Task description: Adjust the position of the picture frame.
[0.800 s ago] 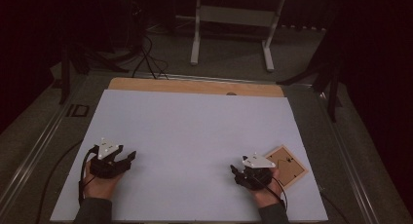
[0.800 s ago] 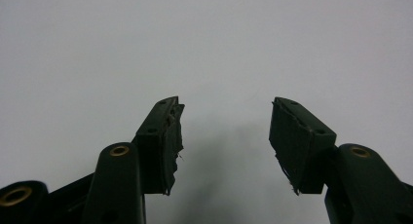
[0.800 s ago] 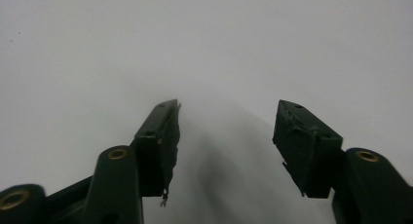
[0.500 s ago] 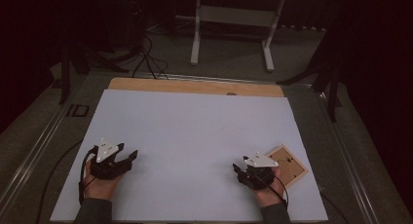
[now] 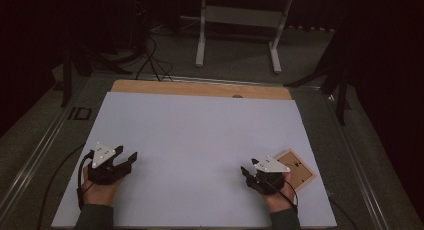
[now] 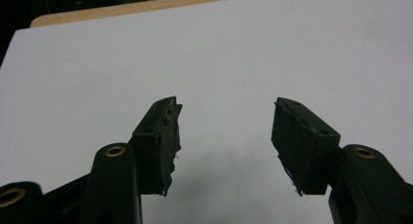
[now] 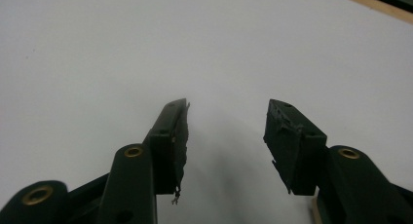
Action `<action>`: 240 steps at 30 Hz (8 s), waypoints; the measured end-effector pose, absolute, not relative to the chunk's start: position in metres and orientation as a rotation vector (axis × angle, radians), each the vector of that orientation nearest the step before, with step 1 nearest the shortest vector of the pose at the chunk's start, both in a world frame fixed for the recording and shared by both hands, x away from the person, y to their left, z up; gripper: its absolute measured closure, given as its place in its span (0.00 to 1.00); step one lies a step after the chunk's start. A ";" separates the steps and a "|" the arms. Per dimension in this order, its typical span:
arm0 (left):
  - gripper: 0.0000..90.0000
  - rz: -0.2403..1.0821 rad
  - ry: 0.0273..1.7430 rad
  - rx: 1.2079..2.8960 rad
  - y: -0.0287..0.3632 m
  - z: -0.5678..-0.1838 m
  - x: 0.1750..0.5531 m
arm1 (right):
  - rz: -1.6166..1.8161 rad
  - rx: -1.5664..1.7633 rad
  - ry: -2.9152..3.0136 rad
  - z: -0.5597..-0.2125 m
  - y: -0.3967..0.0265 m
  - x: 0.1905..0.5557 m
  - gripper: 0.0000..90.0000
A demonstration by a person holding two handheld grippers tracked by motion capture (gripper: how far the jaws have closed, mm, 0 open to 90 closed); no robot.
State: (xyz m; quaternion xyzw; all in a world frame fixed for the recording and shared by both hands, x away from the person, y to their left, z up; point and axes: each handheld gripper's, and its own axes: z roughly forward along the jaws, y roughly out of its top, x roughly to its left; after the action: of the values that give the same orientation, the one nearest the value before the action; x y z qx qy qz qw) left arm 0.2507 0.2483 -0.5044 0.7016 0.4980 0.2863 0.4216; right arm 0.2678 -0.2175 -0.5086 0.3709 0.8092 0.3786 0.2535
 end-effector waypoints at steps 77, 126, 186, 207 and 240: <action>0.49 0.737 1.229 1.714 0.250 -0.502 0.249 | 0.823 1.177 2.189 -0.508 -0.274 0.288 1.00; 0.49 0.749 1.213 1.712 0.248 -0.500 0.248 | 0.756 1.106 2.273 -0.505 -0.217 0.354 1.00; 0.49 0.758 1.213 1.702 0.249 -0.500 0.246 | 0.959 1.515 2.057 -0.510 -0.312 0.305 0.80; 0.49 0.758 1.210 1.700 0.249 -0.499 0.246 | 0.982 1.579 2.037 -0.510 -0.315 0.297 0.87; 0.48 0.761 1.170 1.729 0.242 -0.500 0.247 | 0.968 1.506 2.070 -0.511 -0.272 0.302 0.88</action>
State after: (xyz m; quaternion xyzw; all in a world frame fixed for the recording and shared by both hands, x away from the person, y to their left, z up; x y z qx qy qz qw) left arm 0.2472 0.2425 -0.4998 0.6973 0.4718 0.3070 0.4438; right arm 0.3025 -0.2717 -0.5112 0.5389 0.7411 0.3465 0.2010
